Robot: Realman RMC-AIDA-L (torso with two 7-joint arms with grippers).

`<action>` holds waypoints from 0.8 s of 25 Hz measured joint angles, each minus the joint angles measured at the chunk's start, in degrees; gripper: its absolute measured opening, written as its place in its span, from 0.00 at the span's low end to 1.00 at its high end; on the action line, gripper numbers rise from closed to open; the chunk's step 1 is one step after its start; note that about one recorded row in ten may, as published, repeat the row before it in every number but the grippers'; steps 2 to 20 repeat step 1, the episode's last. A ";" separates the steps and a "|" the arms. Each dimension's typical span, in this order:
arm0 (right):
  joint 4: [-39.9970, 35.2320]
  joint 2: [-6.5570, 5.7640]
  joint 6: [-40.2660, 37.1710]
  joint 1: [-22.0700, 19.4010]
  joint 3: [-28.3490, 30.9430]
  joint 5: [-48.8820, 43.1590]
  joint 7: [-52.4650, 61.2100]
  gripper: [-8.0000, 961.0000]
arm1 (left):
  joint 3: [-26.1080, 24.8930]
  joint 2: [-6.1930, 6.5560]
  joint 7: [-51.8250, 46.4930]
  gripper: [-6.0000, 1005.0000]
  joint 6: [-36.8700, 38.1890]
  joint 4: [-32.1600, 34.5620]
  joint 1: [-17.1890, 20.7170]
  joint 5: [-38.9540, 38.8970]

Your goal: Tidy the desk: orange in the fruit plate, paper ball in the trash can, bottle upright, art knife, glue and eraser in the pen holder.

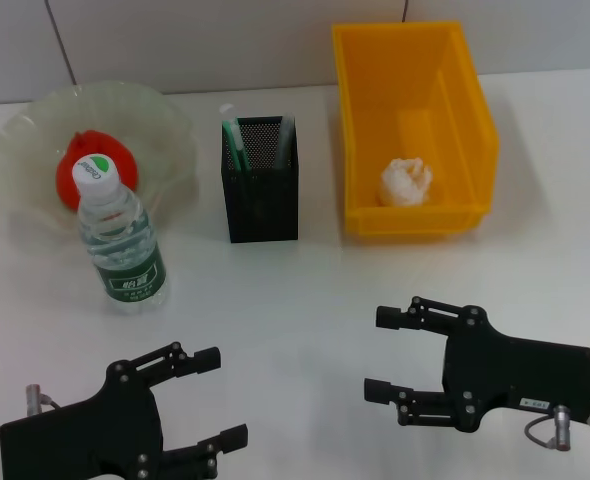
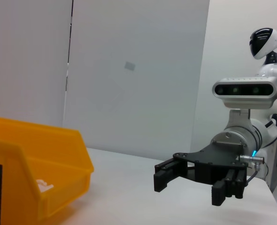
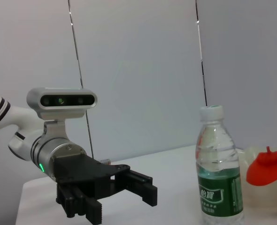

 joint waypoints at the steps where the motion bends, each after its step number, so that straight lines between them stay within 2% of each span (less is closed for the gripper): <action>1: 0.30 0.00 0.01 0.11 0.07 0.03 -0.22 0.82 | 0.00 -0.04 0.14 0.80 0.00 0.00 0.00 -0.06; 20: 0.30 0.00 0.01 0.11 0.07 0.03 -0.22 0.82 | 0.00 -0.04 0.14 0.80 0.00 0.00 0.00 -0.06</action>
